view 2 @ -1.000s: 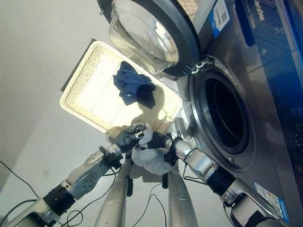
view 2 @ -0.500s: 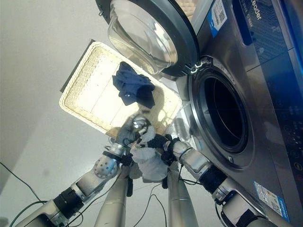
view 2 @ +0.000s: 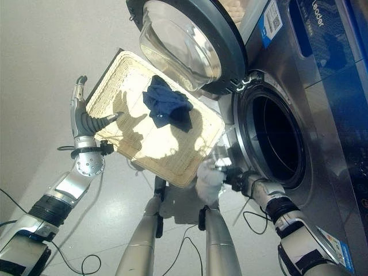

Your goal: Put the clothes into the washing machine.

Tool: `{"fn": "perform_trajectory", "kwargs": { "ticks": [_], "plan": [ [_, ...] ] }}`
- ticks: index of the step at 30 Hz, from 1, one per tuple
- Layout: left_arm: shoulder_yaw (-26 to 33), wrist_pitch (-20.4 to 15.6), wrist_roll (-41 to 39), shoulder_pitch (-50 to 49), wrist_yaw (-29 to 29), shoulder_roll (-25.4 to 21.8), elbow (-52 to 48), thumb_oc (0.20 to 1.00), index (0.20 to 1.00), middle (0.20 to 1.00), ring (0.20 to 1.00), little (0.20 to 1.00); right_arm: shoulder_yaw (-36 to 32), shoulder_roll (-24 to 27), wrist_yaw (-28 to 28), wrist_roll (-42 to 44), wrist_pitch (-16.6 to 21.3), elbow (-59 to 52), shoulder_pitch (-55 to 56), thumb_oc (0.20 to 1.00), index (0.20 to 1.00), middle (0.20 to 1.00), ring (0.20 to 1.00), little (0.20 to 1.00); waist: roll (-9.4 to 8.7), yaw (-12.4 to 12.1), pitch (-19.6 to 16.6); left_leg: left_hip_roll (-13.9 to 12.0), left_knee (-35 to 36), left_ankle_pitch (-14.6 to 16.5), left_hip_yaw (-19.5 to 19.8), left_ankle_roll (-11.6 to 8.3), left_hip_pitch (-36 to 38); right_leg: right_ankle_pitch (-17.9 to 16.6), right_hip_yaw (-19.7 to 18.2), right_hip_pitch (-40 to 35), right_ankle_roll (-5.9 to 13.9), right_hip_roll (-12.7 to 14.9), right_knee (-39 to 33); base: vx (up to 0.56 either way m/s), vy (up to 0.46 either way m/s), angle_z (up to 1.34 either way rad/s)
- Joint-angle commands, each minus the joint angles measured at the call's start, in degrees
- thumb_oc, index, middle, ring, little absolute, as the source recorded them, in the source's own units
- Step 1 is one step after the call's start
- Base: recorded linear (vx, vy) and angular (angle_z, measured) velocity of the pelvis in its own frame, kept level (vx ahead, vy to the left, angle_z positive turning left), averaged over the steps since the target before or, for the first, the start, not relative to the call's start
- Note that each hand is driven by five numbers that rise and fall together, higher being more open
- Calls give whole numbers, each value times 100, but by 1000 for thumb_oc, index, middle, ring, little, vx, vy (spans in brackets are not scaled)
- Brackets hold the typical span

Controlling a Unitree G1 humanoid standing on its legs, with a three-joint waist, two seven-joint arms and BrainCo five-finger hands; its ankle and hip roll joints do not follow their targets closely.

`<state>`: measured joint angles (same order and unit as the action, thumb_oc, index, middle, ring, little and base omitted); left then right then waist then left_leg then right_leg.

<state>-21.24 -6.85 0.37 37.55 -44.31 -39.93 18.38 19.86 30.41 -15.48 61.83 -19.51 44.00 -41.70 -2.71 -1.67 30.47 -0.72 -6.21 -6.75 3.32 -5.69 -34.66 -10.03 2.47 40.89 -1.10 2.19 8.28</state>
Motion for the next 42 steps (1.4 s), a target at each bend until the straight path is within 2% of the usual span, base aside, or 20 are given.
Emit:
{"fn": "perform_trajectory", "kwargs": {
  "ticks": [1,5,6,8,9,10,12,13,14,16,18,21,23,24,27,29,35,38,39,42],
  "plan": [
    [438,-115,-23,-104,168,29,-37,1000,1000,1000,1000,1000,-704,248,728,2556,1019,-385,150,200,200,200,200,200,212,105,-67,427,-153,-232,-192,399,-279,12,96,-212,230,-181,29,0,0,0],
    [519,-301,-191,-527,235,-64,122,1000,1000,1000,1000,1000,-2150,368,1508,4399,2665,-640,258,200,200,200,200,200,224,213,-67,391,-130,-128,-256,394,-200,12,29,-258,274,-220,8,11,1,-2],
    [497,-364,-206,-697,213,-78,164,1000,1000,1000,1000,1000,-2738,413,1852,5027,3854,-817,229,200,200,200,200,200,232,235,-67,389,-136,-66,-249,404,-148,16,3,-298,285,-233,-4,41,16,-4],
    [412,-391,-281,-851,136,-75,193,1000,1000,1000,1000,1000,-3340,410,2404,5117,5718,-1105,191,200,200,200,200,200,251,265,-67,383,-141,-12,-239,423,-116,16,-27,-327,297,-246,-13,18,23,-14],
    [366,-381,-293,-883,96,-78,184,1000,1000,1000,1000,1000,-3455,391,2603,5031,6388,-1209,196,200,200,200,200,200,256,268,-67,381,-135,2,-240,429,-98,15,-33,-342,300,-252,-18,-17,73,-14],
    [154,-235,-472,-906,-79,-139,85,1000,1000,1000,1000,1000,-3867,482,4195,3667,8161,-1424,177,200,200,200,200,200,294,311,-67,409,-88,-40,-218,455,-122,-34,-49,-300,295,-265,-29,-22,73,-8],
    [43,-148,-546,-936,-95,-163,-18,1000,1000,1000,1000,1000,-4089,807,5920,2063,8694,-1305,57,200,200,200,200,200,322,310,-67,429,-92,7,-206,472,-114,-16,-51,-294,308,-265,-44,-12,26,-7],
    [25,-127,-544,-923,-21,-174,-54,1000,1000,1000,1000,1000,-4174,1071,7281,888,8590,-1303,59,297,297,297,297,297,342,310,-67,467,-127,-38,-174,491,-205,-71,-54,-210,310,-246,-41,-18,-15,-4],
    [-9,-113,-544,-940,-18,-155,-93,1000,1000,1000,1000,1000,-4169,1165,8035,278,8379,-1402,89,1000,1000,1000,1000,1000,364,319,-67,477,-149,-38,-157,493,-238,-68,-64,-183,308,-249,-28,-39,-10,0],
    [-61,-139,-527,-976,-24,-125,-100,1000,1000,1000,1000,1000,-4115,1168,8732,-127,8157,-1486,229,1000,1000,1000,1000,1000,401,339,-67,485,-156,-59,-157,497,-277,-72,-73,-156,309,-251,-24,-5,-2,2],
    [-90,-189,-497,-936,36,-113,-63,1000,1000,1000,1000,1000,-3954,1029,8524,550,8037,-1390,384,1000,1000,1000,1000,1000,456,339,-67,509,-101,-107,-168,512,-288,-102,-69,-154,308,-239,-68,-16,-5,-4],
    [-180,-225,-568,-804,117,-112,3,1000,1000,1000,1000,1000,-3727,705,6920,2317,7416,-1097,494,1000,1000,1000,1000,1000,560,324,-67,532,1,-184,-171,515,-271,-120,-50,-188,302,-203,-125,2,-3,2],
    [-293,-164,-548,-693,150,-35,47,1000,1000,1000,1000,1000,-3508,403,4816,4284,6294,-830,446,1000,1000,1000,1000,1000,631,300,-67,533,68,-179,-183,506,-209,-77,-13,-256,303,-180,-159,0,12,14],
    [-343,-105,-547,-626,166,34,51,1000,1000,1000,1000,1000,-3231,56,3708,5117,5220,-679,404,1000,1000,1000,1000,1000,682,279,-67,529,101,-203,-211,499,-206,-73,20,-264,294,-159,-173,-40,13,14],
    [-314,-77,-430,-657,123,125,28,1000,1000,1000,1000,1000,-2926,-681,3047,5117,4096,-1136,598,1000,1000,1000,1000,1000,690,273,-67,514,146,-277,-275,500,-259,-131,64,-214,284,-126,-217,-33,21,9],
    [-273,-64,-255,-767,8,253,2,1000,1000,1000,1000,1000,-2776,-1140,2538,5117,3825,-1615,822,1000,1000,1000,1000,1000,675,302,-67,501,167,-289,-315,505,-255,-140,52,-217,277,-136,-240,-13,55,-3],
    [-288,-73,-57,-669,-177,363,97,1000,1000,1000,1000,1000,-2463,-1548,1663,5117,3721,-2093,827,1000,1000,1000,1000,1000,689,382,-67,472,292,-338,-389,508,-182,-113,-81,-259,258,-211,-282,-17,76,-9],
    [-360,85,115,-442,-217,247,151,1000,1000,1000,1000,1000,-2412,-1429,1415,5117,4080,-2055,691,1000,1000,1000,1000,1000,697,408,-67,465,305,-353,-408,501,-178,-109,-102,-256,260,-212,-282,-13,59,-1],
    [-445,223,150,-282,-223,153,160,1000,1000,1000,1000,1000,-2311,-1247,1238,5117,4652,-1914,631,1000,1000,1000,1000,1000,694,421,-67,479,296,-345,-409,507,-175,-117,-107,-256,266,-202,-292,-6,57,-2],
    [-499,311,130,-151,-194,95,179,1000,1000,1000,1000,1000,-2232,-1149,986,5117,5049,-1782,566,1000,1000,1000,1000,1000,695,427,-67,484,280,-334,-424,509,-173,-126,-108,-260,268,-192,-309,0,24,-1]
  ]
}}
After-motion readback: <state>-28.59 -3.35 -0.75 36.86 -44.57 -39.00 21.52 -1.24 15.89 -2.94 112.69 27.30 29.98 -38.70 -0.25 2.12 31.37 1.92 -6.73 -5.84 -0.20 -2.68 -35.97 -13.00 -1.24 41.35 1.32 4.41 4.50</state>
